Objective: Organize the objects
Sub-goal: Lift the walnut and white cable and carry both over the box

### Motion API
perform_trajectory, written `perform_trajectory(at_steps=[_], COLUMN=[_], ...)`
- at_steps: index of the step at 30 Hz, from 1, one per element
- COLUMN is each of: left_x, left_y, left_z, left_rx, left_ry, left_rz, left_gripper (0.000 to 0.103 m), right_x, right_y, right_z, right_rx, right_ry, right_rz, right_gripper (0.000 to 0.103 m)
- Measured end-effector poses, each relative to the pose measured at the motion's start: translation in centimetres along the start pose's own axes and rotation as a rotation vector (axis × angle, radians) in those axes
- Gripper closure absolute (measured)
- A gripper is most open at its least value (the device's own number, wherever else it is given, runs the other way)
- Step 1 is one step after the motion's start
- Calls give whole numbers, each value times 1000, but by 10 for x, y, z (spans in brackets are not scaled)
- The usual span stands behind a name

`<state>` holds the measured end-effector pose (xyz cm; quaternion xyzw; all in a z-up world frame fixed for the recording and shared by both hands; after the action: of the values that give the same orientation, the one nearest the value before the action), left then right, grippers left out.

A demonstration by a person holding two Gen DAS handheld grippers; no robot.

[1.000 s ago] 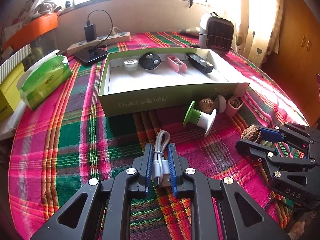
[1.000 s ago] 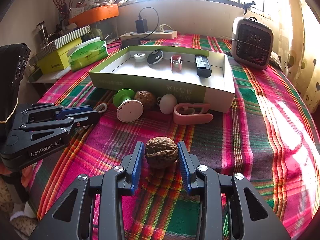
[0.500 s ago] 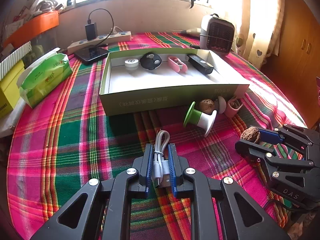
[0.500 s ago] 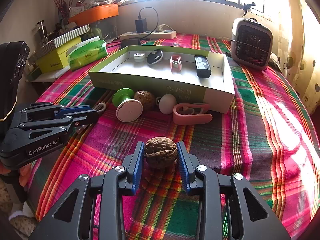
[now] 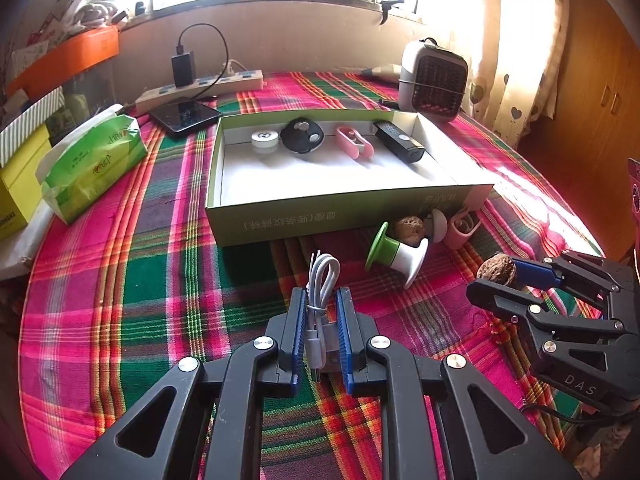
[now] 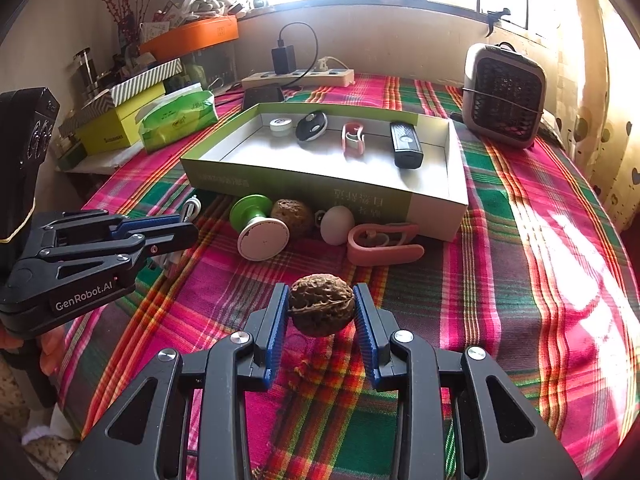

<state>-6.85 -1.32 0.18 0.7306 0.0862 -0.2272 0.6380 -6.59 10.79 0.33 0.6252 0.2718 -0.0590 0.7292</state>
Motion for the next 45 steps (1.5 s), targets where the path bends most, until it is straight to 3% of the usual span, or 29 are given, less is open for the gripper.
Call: perform_trajectory(at_steps=[17,20,45], left_x=[-5,-9,-58], left_y=[14,20,29], left_z=[7,8,25], left_rx=[7,8,33], left_ry=[13,15,48], left_rz=[-38,-57,-105], left_gripper=[94,98,98], right_x=[-8,-12,-80], right_y=[11,12,8], right_z=[3,3,2], right_rx=[-7,-11,-46], right_ry=[7,10,37], right_rz=[-33,-37,-67], right_gripper=[69,69,69])
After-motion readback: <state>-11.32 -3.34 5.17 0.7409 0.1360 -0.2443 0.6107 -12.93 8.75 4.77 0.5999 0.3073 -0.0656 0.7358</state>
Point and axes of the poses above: each gripper's, at about its wrist camera, not at the fingertips, and y roughly against the way its jaws point, z to its left, x to its underside, the point moved 2 cm from there along -y, roughly the way its jaws point, and after that the axes turned 15 degrees about z, right-handed, at the moved point
